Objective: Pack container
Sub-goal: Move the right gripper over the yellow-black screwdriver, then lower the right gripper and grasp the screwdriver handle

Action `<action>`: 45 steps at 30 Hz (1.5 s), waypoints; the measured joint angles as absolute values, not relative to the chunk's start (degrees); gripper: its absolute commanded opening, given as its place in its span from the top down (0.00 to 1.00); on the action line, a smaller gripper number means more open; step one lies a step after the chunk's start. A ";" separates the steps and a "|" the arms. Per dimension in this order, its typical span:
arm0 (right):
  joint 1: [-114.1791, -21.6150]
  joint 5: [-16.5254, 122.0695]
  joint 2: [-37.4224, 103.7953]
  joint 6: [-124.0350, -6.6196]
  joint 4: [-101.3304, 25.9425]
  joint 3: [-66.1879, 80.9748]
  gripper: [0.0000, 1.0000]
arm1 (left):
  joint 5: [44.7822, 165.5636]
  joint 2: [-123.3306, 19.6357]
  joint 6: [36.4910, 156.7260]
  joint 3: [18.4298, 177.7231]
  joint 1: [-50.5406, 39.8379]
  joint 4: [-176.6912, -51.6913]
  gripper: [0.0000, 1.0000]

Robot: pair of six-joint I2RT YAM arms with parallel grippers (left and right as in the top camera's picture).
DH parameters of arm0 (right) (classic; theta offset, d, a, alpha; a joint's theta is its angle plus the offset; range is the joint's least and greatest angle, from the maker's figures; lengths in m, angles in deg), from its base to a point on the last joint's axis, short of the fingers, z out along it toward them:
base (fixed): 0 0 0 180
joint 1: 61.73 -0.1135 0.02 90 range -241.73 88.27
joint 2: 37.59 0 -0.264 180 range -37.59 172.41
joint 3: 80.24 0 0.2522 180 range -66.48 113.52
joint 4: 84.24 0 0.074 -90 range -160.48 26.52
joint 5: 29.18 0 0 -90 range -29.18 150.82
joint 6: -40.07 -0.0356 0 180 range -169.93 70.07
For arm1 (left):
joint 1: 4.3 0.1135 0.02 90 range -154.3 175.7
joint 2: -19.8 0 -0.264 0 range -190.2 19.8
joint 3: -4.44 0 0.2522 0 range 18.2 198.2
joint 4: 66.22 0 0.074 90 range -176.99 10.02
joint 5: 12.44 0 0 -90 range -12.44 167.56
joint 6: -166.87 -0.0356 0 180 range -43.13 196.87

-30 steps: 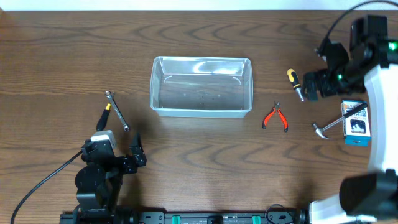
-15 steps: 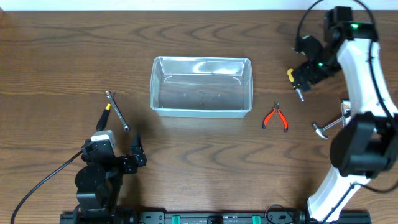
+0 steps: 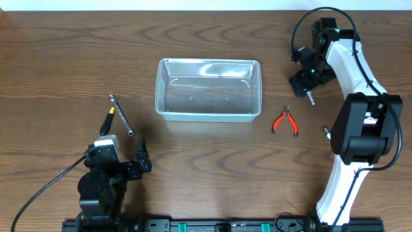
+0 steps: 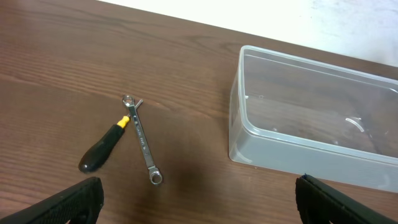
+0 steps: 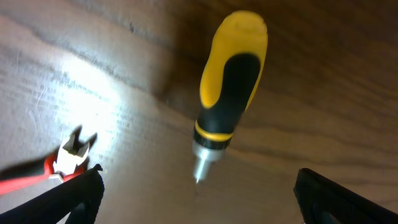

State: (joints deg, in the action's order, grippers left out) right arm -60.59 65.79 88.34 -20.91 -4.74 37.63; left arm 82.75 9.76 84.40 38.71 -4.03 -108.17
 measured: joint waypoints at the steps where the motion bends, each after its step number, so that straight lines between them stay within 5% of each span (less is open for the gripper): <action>1: -60.59 65.77 88.36 -21.02 -5.09 37.63 0.01 | 82.73 9.76 84.38 38.71 -4.03 -108.17 0.02; 45: -57.18 61.37 88.58 -24.19 -20.11 27.18 0.01 | 82.75 9.76 84.38 38.71 -4.03 -108.17 0.02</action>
State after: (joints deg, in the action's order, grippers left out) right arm -57.18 61.37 88.58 -24.19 -20.11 27.18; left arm 82.75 9.76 84.38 38.71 -4.03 -108.17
